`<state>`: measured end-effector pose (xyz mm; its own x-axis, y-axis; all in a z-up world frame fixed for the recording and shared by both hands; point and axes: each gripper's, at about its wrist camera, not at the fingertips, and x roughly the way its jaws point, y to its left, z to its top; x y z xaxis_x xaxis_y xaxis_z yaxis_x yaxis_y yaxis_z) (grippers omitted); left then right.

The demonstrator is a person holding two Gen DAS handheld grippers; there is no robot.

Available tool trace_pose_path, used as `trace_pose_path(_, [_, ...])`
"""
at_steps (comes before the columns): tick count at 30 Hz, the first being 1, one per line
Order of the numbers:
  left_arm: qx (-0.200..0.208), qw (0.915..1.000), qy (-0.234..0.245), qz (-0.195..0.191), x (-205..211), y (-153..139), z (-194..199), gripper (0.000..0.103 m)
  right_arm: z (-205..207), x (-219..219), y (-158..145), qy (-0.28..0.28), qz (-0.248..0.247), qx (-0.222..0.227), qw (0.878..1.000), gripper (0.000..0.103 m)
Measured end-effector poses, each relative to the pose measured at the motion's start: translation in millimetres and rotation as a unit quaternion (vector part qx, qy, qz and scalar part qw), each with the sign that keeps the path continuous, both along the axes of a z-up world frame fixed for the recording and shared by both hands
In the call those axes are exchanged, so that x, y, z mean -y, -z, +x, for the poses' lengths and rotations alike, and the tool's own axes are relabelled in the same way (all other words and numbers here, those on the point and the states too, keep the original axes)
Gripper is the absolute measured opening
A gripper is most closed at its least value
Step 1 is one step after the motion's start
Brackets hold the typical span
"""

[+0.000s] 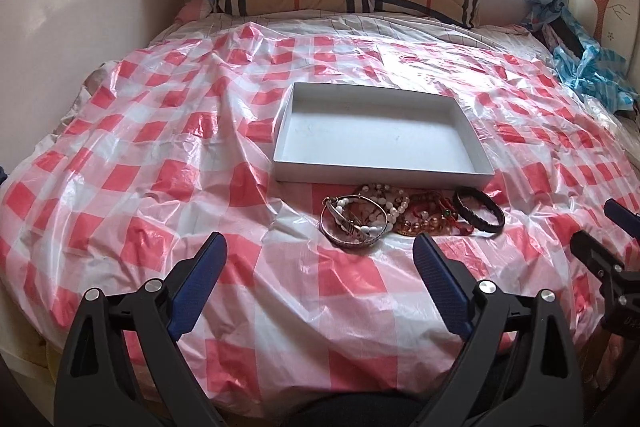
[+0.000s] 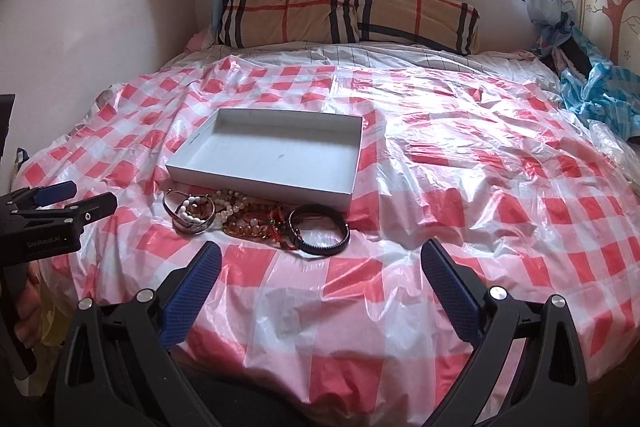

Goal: Organize jewelry
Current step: 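Move both tools toward the bracelet pile beside the white tray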

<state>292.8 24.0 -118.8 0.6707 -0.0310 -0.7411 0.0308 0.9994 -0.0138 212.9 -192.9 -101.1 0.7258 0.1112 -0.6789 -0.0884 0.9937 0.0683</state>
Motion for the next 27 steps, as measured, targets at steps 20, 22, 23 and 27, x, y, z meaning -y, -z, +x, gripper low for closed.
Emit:
trace_pose_path(20, [-0.010, 0.9997, -0.021, 0.000, -3.0, 26.8, 19.2, 0.095, 35.0, -2.2, 30.4, -0.023, -0.013, -0.016, 1.000, 0.096])
trace_pose_path(22, [-0.010, 0.9997, -0.024, -0.005, -7.1, 30.0, 22.9, 0.095, 38.3, -3.1, 33.8, -0.025, -0.017, -0.018, 0.999, 0.096])
trace_pose_path(23, [-0.011, 0.9996, -0.026, -0.008, -9.8, 32.1, 25.4, 0.095, 40.3, -3.8, 35.7, -0.026, -0.019, -0.019, 0.999, 0.096])
trace_pose_path(27, [-0.018, 0.9990, -0.033, -0.022, -22.5, 39.7, 37.3, 0.095, 50.6, -4.1, 43.6, -0.028, -0.014, -0.026, 0.999, 0.096])
